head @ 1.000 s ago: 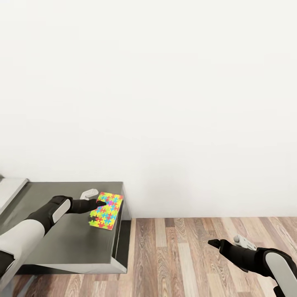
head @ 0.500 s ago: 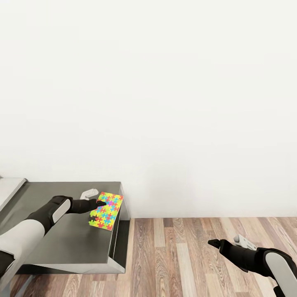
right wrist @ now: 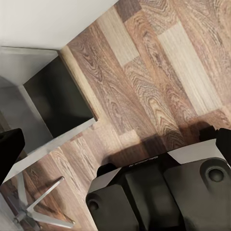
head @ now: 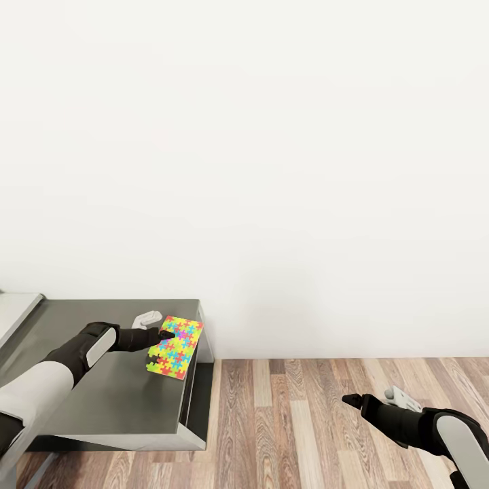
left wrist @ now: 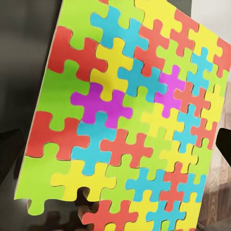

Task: Put all the toys in the child's room - the three board games (two on the bed and one on the table), the two jigsaw puzzles on the table, and the tennis ball on the table - inside the toy box on the table in the child's room.

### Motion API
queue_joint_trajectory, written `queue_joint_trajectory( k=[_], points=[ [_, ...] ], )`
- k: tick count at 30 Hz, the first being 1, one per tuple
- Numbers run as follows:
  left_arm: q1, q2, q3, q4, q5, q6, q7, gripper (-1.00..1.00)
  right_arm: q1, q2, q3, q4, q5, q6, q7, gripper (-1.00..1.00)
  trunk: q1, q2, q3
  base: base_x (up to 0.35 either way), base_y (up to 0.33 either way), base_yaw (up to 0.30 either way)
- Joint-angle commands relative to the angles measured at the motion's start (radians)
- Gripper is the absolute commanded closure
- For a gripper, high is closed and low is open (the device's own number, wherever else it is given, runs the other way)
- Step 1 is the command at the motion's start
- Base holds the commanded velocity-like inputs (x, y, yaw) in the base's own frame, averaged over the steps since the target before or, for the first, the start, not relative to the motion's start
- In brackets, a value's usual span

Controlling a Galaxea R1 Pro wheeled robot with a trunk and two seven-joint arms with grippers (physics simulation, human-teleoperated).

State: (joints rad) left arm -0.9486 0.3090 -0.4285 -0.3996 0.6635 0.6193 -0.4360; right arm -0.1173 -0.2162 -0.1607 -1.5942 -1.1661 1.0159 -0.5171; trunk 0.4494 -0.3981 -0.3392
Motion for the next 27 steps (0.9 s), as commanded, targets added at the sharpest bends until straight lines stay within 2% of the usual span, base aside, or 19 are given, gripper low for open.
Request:
queue_joint_trajectory(
  k=[1,11,27],
  points=[
    [-0.001,0.001,-0.004,-0.001,0.004,0.003,-0.001,-1.0,-0.001,0.0,0.0,-0.001,-0.01,0.003,-0.01,-1.0,0.001,-0.002,-0.002,0.0,0.0,0.0],
    [-0.001,0.001,-0.004,0.0,0.004,0.003,-0.002,-1.0,-0.001,0.0,0.0,-0.001,-0.01,0.003,-0.01,-1.0,0.001,-0.002,-0.002,0.0,-0.109,0.0],
    [-0.001,0.006,0.002,-0.001,0.004,0.003,-0.005,-1.0,-0.001,0.001,0.0,-0.001,-0.01,0.003,-0.01,-1.0,0.001,-0.002,-0.002,0.0,-0.007,0.0]
  ],
)
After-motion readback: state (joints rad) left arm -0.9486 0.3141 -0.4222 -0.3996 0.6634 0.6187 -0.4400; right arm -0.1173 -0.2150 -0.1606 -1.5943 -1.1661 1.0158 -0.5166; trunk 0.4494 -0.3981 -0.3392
